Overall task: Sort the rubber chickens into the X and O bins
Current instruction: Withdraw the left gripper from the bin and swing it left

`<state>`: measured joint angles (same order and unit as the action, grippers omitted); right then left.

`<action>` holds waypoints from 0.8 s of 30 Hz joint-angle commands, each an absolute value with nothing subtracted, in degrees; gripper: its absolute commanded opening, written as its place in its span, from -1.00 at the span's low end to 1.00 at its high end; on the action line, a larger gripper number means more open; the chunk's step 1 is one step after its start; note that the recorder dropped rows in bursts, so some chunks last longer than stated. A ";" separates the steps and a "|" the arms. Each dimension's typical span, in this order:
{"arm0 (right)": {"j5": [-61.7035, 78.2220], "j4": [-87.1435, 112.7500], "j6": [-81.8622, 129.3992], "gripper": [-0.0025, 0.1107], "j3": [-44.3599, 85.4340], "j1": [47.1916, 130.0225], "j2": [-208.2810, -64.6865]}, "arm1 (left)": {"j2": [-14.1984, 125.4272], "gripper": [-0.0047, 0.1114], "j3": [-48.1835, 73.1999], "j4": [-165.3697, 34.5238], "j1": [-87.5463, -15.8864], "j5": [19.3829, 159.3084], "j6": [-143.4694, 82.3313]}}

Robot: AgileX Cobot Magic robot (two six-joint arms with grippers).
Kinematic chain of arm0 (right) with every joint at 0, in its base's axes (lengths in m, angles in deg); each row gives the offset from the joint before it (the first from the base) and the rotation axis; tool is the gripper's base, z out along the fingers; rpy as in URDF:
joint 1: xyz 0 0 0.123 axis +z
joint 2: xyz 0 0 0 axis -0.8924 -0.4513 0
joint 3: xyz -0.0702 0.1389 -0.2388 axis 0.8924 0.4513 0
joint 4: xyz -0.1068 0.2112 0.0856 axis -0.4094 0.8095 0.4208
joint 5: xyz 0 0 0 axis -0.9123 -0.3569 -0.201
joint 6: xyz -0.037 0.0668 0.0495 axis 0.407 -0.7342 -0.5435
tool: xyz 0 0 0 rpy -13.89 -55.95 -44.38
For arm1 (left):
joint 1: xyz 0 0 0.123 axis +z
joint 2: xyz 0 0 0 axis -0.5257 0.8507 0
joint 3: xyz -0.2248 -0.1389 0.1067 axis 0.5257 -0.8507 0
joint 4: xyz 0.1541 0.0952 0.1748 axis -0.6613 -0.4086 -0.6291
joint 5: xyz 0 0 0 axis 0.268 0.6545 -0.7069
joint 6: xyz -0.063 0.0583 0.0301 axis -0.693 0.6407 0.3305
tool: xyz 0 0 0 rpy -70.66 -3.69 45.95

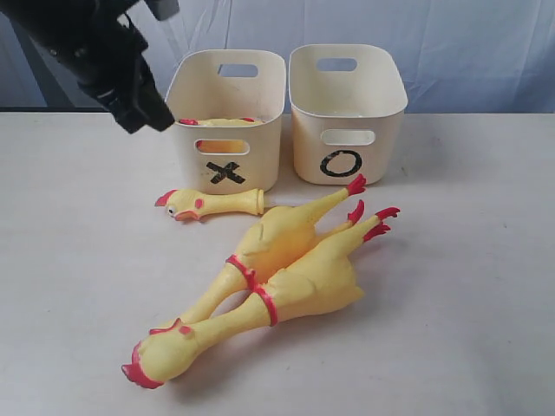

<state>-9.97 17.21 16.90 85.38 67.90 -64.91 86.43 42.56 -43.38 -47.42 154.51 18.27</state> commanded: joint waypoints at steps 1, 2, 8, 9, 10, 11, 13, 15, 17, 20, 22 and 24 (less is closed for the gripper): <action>-9.43 17.20 17.07 -0.97 85.43 68.00 -64.69 | 85.65 -0.91 39.62 -50.75 -52.34 157.66 16.33; -9.43 17.44 17.07 -0.97 85.43 68.00 -64.69 | 85.65 -0.91 38.81 -52.82 -53.73 157.42 16.20; -9.43 17.44 17.07 -0.97 85.43 68.00 -64.69 | 85.65 -0.91 33.42 -62.94 -61.05 150.20 11.31; -9.43 17.44 17.07 -0.97 85.43 68.00 -64.69 | 85.65 -0.91 32.39 -64.22 -61.98 148.74 10.14; -9.43 17.44 17.07 -0.97 85.43 68.00 -64.69 | 85.65 -0.91 31.32 -65.42 -62.79 147.38 8.96; -9.43 17.44 17.07 -0.97 85.43 68.00 -64.69 | 85.65 -0.91 30.23 -66.45 -63.38 146.47 8.05; -9.43 17.60 17.07 -0.97 85.43 68.00 -64.69 | 85.65 -0.91 27.64 -68.36 -63.97 143.93 6.38; -9.43 17.60 17.07 -0.97 85.43 68.00 -64.69 | 85.65 -0.91 25.12 -70.11 -64.08 141.30 3.36; -9.43 17.60 17.07 -0.97 85.43 68.00 -64.69 | 85.65 -0.91 22.47 -72.53 -64.08 138.93 0.27; -9.43 17.60 17.07 -0.97 85.43 68.00 -64.69 | 85.65 -0.91 18.05 -75.85 -63.23 133.66 -5.48; -9.43 17.60 17.07 -0.97 85.43 68.00 -64.69 | 85.65 -0.91 15.57 -75.02 -61.70 128.87 -7.71; -9.43 17.60 17.07 -0.97 85.43 68.00 -64.69 | 85.65 -0.91 13.84 -71.78 -59.49 124.36 -8.37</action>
